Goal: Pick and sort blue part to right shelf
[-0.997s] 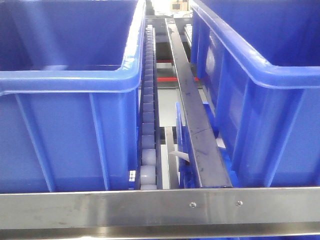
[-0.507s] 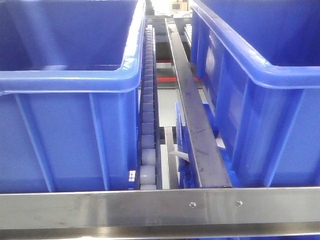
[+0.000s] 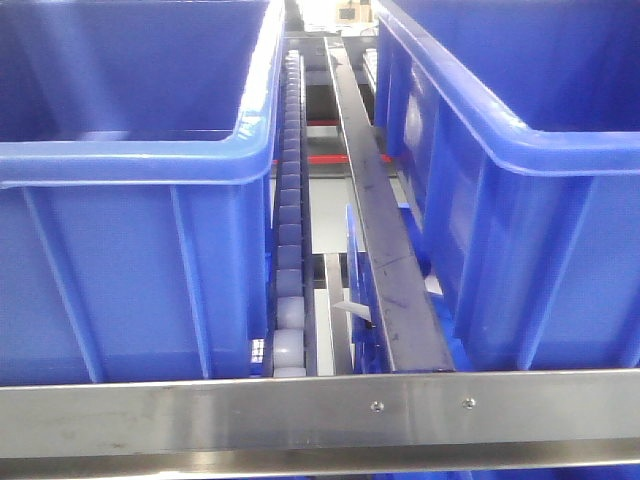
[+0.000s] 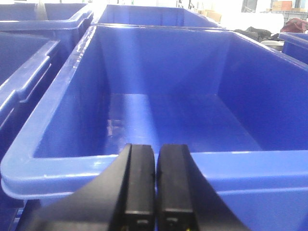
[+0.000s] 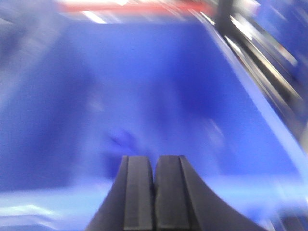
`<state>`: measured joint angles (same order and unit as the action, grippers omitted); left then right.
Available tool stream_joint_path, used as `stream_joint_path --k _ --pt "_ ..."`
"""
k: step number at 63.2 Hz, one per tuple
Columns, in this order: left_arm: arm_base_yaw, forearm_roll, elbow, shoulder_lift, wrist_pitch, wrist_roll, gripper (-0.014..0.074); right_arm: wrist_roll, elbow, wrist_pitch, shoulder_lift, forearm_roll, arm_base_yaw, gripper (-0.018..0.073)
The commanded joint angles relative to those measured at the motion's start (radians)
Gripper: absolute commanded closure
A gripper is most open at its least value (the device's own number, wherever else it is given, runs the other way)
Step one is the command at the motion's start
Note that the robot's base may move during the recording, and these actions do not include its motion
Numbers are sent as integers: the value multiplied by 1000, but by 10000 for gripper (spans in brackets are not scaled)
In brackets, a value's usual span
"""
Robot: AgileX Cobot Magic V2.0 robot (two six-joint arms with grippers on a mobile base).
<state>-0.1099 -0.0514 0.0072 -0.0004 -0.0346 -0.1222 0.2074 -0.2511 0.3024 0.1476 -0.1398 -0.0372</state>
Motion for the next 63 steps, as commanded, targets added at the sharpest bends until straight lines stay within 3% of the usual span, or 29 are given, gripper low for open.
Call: stream_joint_path --k 1,17,63 --pt "1 10 23 9 96 -5 474 -44 35 -168 -5 26 -40 528" --pt "1 10 23 9 96 -5 474 -88 252 -391 -145 49 -52 528" --pt "1 10 23 9 96 -5 474 -88 261 -353 -180 49 -52 528"
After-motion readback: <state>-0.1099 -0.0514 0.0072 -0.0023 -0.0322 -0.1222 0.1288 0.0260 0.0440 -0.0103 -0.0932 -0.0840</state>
